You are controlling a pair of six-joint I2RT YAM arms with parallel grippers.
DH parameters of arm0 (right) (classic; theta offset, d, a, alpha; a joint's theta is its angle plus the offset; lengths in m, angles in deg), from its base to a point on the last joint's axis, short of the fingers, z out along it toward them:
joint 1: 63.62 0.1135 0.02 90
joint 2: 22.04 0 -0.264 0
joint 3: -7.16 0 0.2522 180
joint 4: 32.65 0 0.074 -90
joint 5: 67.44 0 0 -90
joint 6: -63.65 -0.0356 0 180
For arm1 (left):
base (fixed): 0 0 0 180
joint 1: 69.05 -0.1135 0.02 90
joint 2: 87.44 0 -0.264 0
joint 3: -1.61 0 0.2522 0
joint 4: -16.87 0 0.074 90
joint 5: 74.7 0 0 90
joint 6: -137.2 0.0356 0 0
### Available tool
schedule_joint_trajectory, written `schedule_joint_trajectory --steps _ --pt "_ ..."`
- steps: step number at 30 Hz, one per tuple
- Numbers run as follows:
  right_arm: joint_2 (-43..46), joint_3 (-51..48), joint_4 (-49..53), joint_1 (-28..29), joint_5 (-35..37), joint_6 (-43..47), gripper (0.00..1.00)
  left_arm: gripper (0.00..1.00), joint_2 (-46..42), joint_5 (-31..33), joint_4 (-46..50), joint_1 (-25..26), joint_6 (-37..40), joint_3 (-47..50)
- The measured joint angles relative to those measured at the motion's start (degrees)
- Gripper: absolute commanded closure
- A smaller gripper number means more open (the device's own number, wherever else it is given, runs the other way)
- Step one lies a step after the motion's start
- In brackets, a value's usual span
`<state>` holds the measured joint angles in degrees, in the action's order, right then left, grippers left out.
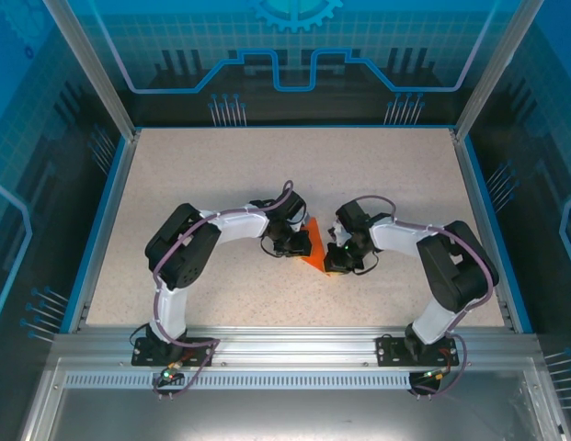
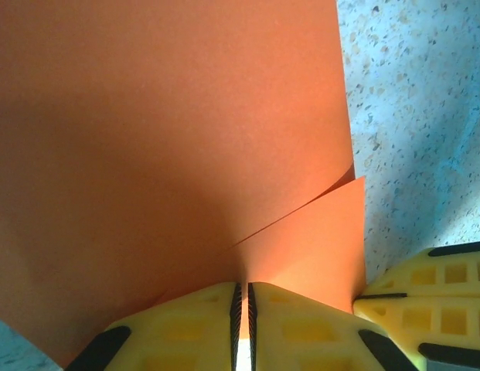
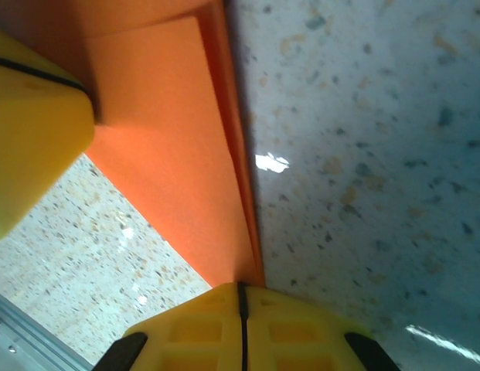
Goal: Fold a paper plane with a square sheet of paper (fold left side to right side)
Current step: Third fold the triangle at the center of the table.
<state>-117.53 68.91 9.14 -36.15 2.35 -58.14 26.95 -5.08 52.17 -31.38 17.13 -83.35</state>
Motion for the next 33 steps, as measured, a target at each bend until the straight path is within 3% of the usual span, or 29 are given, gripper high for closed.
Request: schedule_joint_trajectory --steps 6,15,33 --pt "1.99 0.66 2.19 2.36 1.25 -4.22 0.96 0.84 0.0 0.0 -0.44 -0.02 -0.02 0.24" --pt "-2.1 5.64 -0.17 5.44 1.77 -8.68 0.96 0.84 0.0 0.02 -0.44 -0.02 -0.02 0.26" --pt "-3.85 4.39 -3.63 5.35 4.13 -9.35 0.96 0.84 0.0 0.5 -0.46 0.0 0.02 0.37"
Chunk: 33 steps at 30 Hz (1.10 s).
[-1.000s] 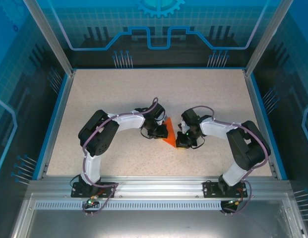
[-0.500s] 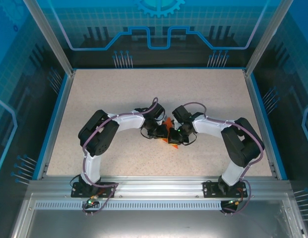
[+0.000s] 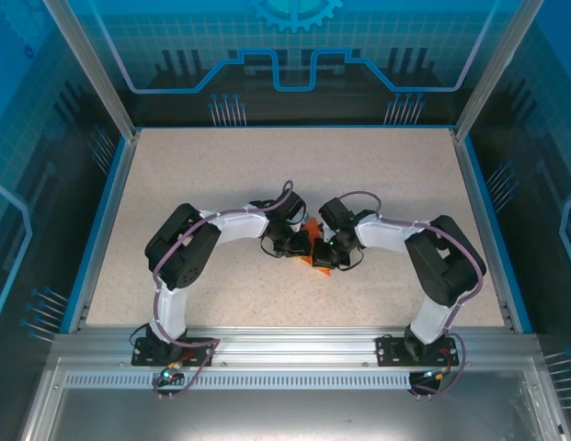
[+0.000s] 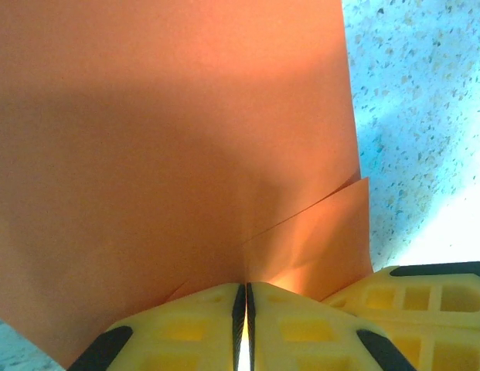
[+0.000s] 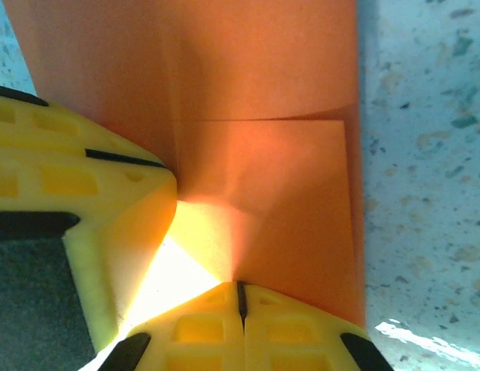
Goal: Fold a paper plane with a square sheet of paper (fold left side to right side)
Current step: Third fold the triangle at the center of the table.
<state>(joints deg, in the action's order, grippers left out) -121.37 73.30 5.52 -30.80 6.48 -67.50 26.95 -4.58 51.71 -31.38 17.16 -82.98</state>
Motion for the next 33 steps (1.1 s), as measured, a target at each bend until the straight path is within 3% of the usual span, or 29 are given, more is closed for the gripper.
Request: schedule_joint_trajectory --steps 17,26,33 --pt "11.47 -13.84 -4.5 -6.56 -1.31 1.36 0.95 0.85 0.09 -0.09 -0.42 0.66 -0.02 0.0" --pt "12.74 -14.93 -3.28 -8.39 -2.29 3.69 0.95 0.85 0.22 -0.5 -0.59 0.7 0.0 0.0" --pt "12.09 -14.53 -3.04 -8.48 -2.99 3.93 0.95 0.79 -1.51 1.22 1.44 0.15 0.28 -0.04"
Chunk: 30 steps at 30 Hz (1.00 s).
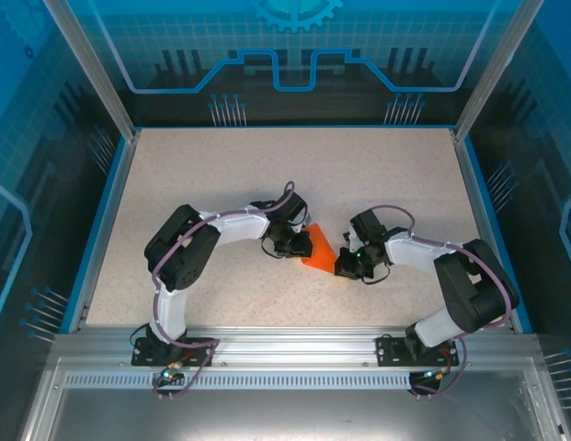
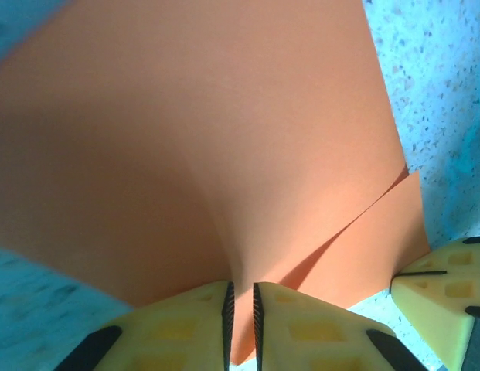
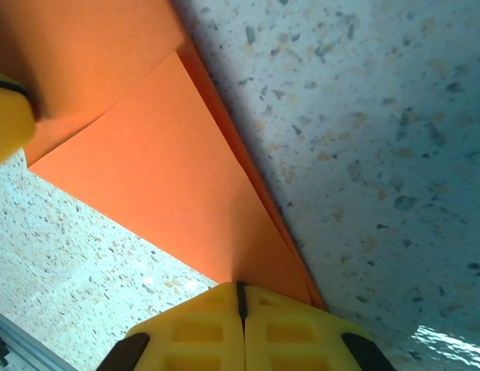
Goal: Fold a paper plane with a square sheet of paper (fold left side to right side)
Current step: Third fold the triangle at the center of the table.
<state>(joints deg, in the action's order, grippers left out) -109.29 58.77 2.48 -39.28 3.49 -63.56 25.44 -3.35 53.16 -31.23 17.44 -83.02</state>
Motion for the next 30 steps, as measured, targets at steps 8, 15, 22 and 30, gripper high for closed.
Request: schedule_joint_trajectory --steps 8,15,22,30 --pt "-0.72 0.96 1.11 0.0 0.0 -0.02 0.95 0.79 -7.21 1.2 1.75 0.9 0.13 -0.7" --pt "-1.57 2.03 2.38 0.04 0.0 -0.04 0.95 0.8 -4.04 -0.94 0.44 5.9 -0.35 -1.16" --pt "-1.88 2.4 2.82 0.11 0.0 -0.02 0.95 0.81 1.64 -0.66 0.83 6.38 -0.33 -2.99" --pt "-1.88 2.75 3.48 0.15 0.22 0.2 0.95 0.82 3.39 1.92 2.54 6.36 -0.28 -4.44"
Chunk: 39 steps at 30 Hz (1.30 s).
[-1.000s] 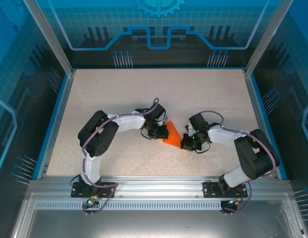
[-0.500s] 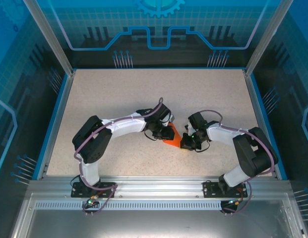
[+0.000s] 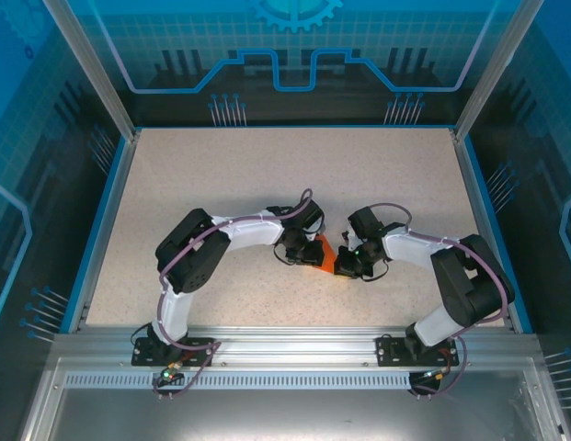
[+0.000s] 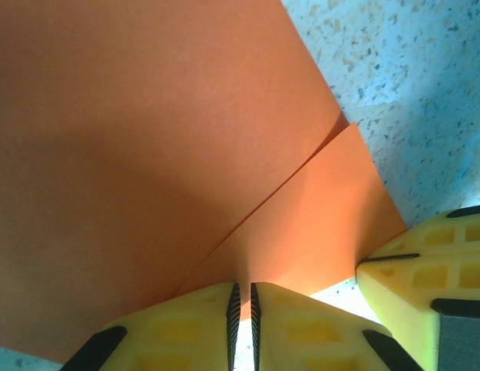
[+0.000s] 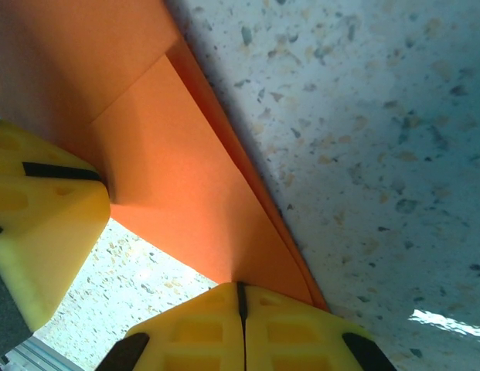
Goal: Fold a paper plane with a square sheet of paper (fold left side to right side)
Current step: Third fold the triangle at the center of the table.
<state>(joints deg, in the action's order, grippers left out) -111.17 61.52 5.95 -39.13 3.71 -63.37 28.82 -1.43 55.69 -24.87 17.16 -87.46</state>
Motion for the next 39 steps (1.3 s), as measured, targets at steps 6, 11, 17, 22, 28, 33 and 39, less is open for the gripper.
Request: schedule_joint_trajectory --steps 6,11,17,22,28,33,39 --pt "0.02 0.02 0.22 -0.17 -0.02 0.87 0.94 0.83 0.0 0.5 0.15 0.09 0.02 0.0" --pt "0.33 -0.04 1.27 -0.68 -0.02 1.73 0.94 0.83 0.04 0.66 0.15 0.09 0.02 0.0" --pt "1.55 -1.01 2.82 -2.21 -0.04 2.62 0.94 0.84 0.04 0.66 0.15 0.07 0.02 0.02" --pt "2.91 -2.36 3.21 -3.76 -0.63 2.78 0.93 0.84 0.04 0.66 0.15 0.07 0.02 0.02" --pt "5.2 -4.11 4.35 -5.25 -0.39 2.51 0.92 0.84 0.04 0.66 0.15 0.07 0.04 0.02" --pt "7.06 -5.27 6.01 -6.36 0.24 2.34 0.92 0.83 0.04 0.66 0.15 0.07 0.04 0.02" --pt "11.08 -5.31 9.97 -6.95 1.88 3.48 0.73 0.78 -0.22 0.42 -0.04 0.02 0.17 0.02"
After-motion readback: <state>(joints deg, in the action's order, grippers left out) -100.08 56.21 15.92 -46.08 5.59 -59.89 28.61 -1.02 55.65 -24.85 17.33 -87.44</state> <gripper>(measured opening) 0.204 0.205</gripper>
